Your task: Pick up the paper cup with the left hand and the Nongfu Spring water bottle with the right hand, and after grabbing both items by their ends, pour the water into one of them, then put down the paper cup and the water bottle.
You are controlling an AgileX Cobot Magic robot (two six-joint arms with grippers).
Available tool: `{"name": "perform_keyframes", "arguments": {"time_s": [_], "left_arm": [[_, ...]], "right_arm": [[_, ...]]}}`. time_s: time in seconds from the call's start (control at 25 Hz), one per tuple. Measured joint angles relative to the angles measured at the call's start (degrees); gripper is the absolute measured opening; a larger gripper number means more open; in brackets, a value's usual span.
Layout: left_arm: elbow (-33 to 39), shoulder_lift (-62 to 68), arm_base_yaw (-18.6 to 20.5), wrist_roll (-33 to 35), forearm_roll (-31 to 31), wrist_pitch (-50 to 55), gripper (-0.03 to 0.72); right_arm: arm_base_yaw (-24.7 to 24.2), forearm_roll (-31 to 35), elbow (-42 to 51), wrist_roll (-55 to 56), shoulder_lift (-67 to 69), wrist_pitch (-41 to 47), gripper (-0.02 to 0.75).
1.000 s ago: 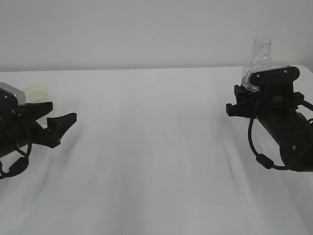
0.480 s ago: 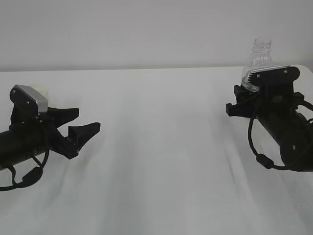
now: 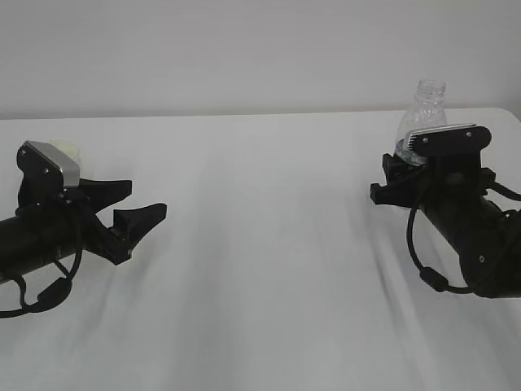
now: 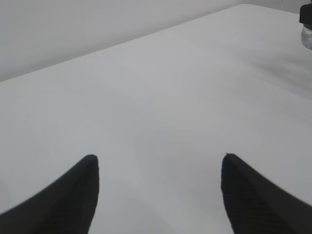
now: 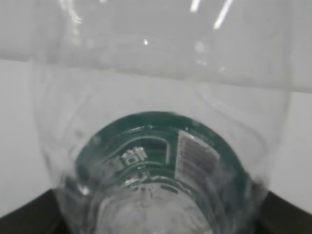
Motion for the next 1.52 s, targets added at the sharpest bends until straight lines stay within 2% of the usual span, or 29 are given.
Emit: {"name": "perform_keyframes", "arguments": {"time_s": [0.68, 1.52], "left_arm": [[0.0, 0.0, 0.0, -0.08, -0.35, 0.0, 0.556], [0.0, 0.0, 0.0, -0.08, -0.82, 0.0, 0.536]], "right_arm": [[0.0, -1.12, 0.0, 5.68, 4.44, -3.01, 0.469], [0.0, -4.71, 0.0, 5.92, 7.57, -4.16, 0.469]]}}
